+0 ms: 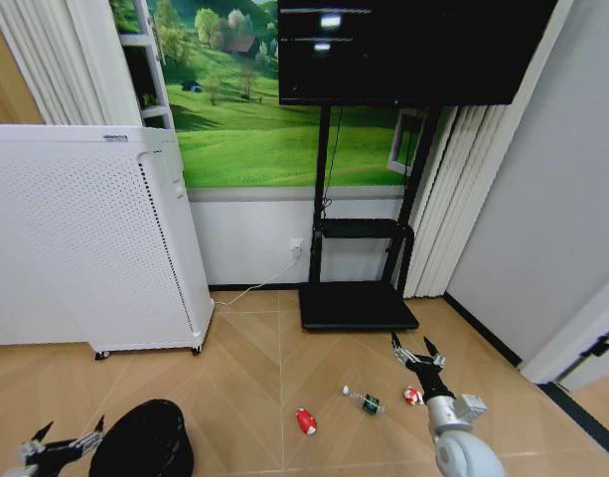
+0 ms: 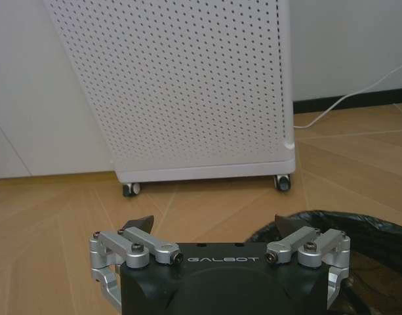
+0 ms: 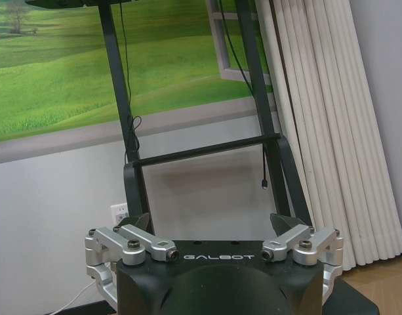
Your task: Pick up the trash bin and place the garbage on the floor into it.
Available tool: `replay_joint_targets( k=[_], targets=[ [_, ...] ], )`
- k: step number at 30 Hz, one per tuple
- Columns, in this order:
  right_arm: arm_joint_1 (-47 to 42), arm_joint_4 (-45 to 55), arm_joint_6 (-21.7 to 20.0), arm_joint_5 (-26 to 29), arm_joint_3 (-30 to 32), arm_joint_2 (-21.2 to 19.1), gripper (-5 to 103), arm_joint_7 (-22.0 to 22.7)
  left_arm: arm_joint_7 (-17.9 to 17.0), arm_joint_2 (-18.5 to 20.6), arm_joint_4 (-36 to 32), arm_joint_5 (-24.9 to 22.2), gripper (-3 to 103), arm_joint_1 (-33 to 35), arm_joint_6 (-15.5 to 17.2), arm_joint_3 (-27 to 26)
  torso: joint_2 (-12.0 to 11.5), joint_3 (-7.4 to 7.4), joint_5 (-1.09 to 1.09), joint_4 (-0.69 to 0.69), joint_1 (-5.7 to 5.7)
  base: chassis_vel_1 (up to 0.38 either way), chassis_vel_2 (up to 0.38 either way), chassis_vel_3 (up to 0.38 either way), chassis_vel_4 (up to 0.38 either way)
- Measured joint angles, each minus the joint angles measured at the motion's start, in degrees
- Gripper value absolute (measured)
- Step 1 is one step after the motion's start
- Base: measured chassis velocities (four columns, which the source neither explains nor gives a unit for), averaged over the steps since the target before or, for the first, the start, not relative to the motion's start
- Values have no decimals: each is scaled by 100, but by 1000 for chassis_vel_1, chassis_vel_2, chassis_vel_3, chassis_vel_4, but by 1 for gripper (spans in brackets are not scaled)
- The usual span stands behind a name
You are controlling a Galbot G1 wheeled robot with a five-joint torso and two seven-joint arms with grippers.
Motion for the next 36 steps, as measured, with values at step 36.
replay_joint_targets(
  k=[36],
  targets=[
    [-22, -23, -12, -87, 1, 49, 100, 0, 272, 47, 1154, -2, 97, -785, 838, 286, 14, 10, 1, 1, 4, 0, 0, 0, 0]
  ],
)
